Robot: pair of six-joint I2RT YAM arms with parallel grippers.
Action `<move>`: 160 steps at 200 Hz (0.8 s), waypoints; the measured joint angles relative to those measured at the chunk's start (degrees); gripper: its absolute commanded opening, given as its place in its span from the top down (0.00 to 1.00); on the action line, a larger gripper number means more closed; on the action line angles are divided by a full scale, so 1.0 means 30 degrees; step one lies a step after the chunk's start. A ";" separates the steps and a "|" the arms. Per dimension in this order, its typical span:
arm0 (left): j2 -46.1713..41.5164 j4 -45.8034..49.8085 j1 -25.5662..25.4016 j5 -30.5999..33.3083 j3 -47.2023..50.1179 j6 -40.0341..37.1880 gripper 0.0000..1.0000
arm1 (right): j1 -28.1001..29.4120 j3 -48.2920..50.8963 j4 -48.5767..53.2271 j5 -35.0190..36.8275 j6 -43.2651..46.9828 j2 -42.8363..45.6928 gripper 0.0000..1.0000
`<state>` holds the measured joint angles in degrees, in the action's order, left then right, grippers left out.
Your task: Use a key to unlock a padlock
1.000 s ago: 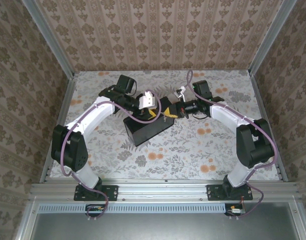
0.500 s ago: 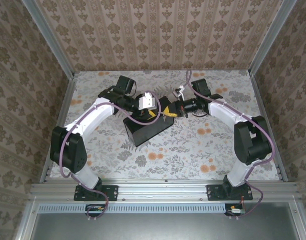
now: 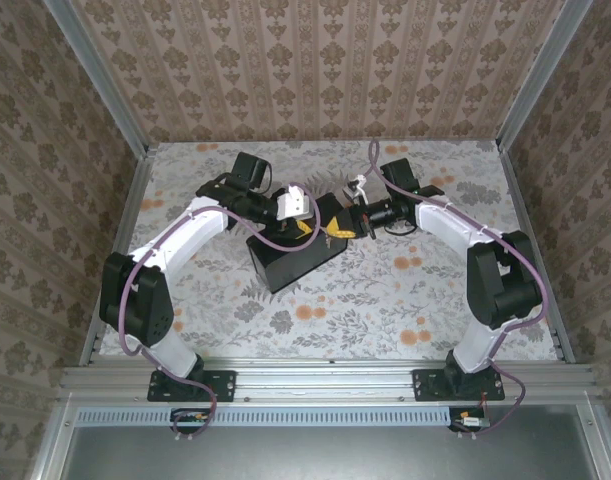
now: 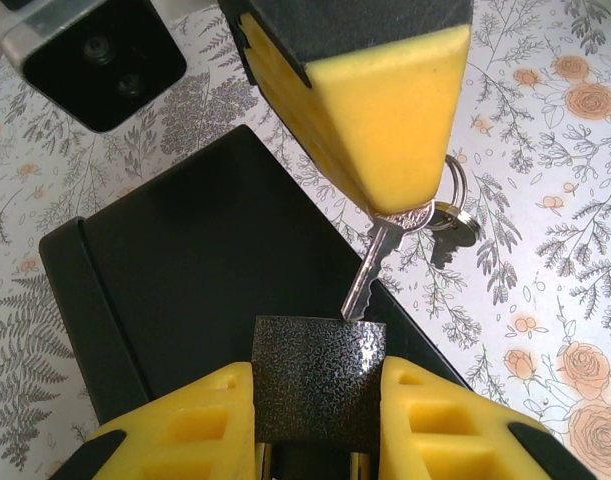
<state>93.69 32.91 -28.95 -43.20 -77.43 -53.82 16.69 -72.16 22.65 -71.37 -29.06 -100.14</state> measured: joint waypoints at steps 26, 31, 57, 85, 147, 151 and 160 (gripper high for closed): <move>0.0029 0.0007 -0.0073 -0.0036 0.0000 -0.0080 0.89 | -0.0153 -0.0561 0.0583 -0.0226 0.0670 -0.0517 1.00; 0.0029 0.0007 -0.0080 -0.0036 0.0000 -0.0087 0.89 | -0.0204 -0.0634 0.0721 -0.0240 0.0787 -0.0605 1.00; 0.0036 0.0015 -0.0080 -0.0051 0.0000 -0.0131 0.90 | -0.0787 -0.0714 0.1428 -0.0372 0.1450 -0.0772 1.00; 0.0044 0.0022 -0.0073 -0.0051 0.0000 -0.0131 0.90 | -0.1537 -0.0721 0.2433 -0.0342 0.2266 -0.0772 1.00; 0.0284 0.0321 -0.0073 -0.0124 -0.0306 -0.0131 0.90 | -0.0998 -0.1056 0.3264 -0.0219 0.3067 -0.0896 1.00; 0.0284 0.0364 -0.0080 -0.0124 -0.0328 -0.0131 0.90 | -0.0954 -0.1064 0.3257 -0.0219 0.3067 -0.0903 1.00; 0.0284 0.0401 -0.0080 -0.0117 -0.0350 -0.0131 0.90 | -0.0860 -0.1064 0.3257 -0.0219 0.3067 -0.0911 1.00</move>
<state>94.54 34.11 -29.19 -43.55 -78.48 -54.22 14.11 -75.35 32.42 -72.03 -19.86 -102.87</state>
